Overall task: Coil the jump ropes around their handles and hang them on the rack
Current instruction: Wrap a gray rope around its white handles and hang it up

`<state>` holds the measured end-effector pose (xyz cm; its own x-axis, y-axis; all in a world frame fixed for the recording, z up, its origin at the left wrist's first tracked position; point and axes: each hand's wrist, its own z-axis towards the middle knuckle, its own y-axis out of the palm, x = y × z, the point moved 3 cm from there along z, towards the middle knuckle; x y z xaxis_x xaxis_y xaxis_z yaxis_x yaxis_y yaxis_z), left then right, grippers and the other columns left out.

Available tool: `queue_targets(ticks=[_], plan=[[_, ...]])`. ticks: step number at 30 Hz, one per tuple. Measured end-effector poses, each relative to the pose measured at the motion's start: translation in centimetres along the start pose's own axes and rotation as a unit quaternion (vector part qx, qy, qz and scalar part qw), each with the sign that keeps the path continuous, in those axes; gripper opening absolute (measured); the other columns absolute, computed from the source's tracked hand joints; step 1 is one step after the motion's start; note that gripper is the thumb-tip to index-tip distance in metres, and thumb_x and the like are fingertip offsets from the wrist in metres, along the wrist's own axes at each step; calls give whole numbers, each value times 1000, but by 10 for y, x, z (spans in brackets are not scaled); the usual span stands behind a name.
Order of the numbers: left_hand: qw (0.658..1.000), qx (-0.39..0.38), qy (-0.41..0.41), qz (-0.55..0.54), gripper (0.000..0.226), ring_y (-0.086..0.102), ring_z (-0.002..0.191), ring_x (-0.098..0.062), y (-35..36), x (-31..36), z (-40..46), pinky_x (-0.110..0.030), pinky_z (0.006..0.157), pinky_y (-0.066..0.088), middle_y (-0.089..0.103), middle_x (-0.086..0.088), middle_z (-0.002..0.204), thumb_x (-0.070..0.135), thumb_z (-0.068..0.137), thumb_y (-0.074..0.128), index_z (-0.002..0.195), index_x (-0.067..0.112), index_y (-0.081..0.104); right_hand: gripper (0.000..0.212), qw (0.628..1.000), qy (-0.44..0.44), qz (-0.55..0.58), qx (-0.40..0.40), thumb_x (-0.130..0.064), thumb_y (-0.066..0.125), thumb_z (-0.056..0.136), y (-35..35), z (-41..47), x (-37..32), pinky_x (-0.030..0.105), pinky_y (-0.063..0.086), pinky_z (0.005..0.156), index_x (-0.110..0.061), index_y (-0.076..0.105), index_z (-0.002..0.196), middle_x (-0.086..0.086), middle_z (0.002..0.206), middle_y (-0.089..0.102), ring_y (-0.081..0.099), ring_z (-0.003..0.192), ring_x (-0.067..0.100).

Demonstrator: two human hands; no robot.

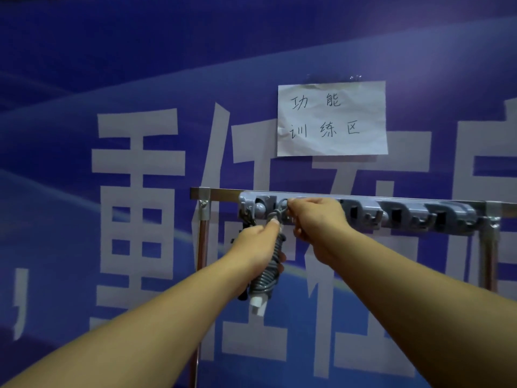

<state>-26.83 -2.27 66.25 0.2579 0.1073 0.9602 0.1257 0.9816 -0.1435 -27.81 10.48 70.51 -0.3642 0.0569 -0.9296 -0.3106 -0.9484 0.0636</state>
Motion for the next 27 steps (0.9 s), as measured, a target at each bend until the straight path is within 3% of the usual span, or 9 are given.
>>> queue_targets(ticks=[3, 8, 11, 14, 17, 19, 22, 27], plan=[[999, -3, -34, 16, 36, 67, 70, -28, 1, -11, 0, -38, 71, 57, 72, -15, 85, 47, 104, 43, 101, 15, 61, 6, 999, 42, -2, 17, -11, 62, 94, 5, 2, 15, 33, 32, 53, -9, 64, 89, 13, 76, 46, 35, 63, 22], [999, 6, 7, 50, 43, 70, 93, -31, 8, -37, -3, -49, 92, 56, 73, -10, 97, 65, 97, 39, 98, 30, 62, 24, 999, 20, -40, 0, -22, 60, 100, 0, -7, 23, 36, 39, 61, -2, 71, 91, 12, 74, 48, 40, 70, 24], [997, -7, 32, 66, 20, 67, 96, -20, 13, -54, -10, -41, 88, 57, 69, -1, 101, 49, 102, 44, 107, 36, 59, 20, 995, 3, -103, -8, -18, 60, 98, -3, -18, 36, 36, 41, 60, -13, 71, 83, 10, 74, 59, 46, 67, 23], [998, -4, 47, 42, 20, 66, 84, -17, 13, -66, -22, -35, 72, 54, 68, -4, 96, 43, 105, 43, 109, 31, 58, 11, 995, -12, -88, -35, -19, 61, 98, -11, -37, 55, 31, 43, 58, -17, 72, 96, 3, 78, 64, 51, 67, 18], [997, -10, -17, 75, 12, 67, 88, -18, 9, -91, -35, -36, 73, 57, 68, -1, 103, 46, 103, 46, 104, 38, 55, 14, 997, -33, -61, -42, -20, 62, 99, -21, -57, 61, 31, 47, 59, -23, 67, 112, 1, 96, 70, 57, 69, 16], [992, -34, -75, 97, 18, 66, 81, -16, 8, -117, -49, -31, 66, 54, 67, -1, 101, 42, 103, 49, 110, 29, 59, 16, 996, -26, -66, -49, -22, 61, 100, -25, -72, 68, 32, 49, 62, -25, 65, 115, 1, 103, 70, 60, 71, 17], [985, -55, -129, 100, 35, 65, 73, -17, 11, -155, -75, -30, 66, 49, 67, -2, 93, 43, 104, 47, 113, 14, 64, 15, 992, 30, -98, -74, -24, 60, 100, -30, -102, 102, 32, 49, 62, -24, 64, 114, 1, 102, 71, 60, 69, 17], [975, -28, -211, 56, 42, 65, 68, -23, 30, -242, -132, -30, 65, 50, 69, -8, 93, 55, 101, 40, 113, 20, 60, 12, 967, 179, -143, -113, -27, 61, 100, -61, -189, 222, 25, 44, 53, -17, 67, 99, 4, 89, 72, 54, 57, 16]])
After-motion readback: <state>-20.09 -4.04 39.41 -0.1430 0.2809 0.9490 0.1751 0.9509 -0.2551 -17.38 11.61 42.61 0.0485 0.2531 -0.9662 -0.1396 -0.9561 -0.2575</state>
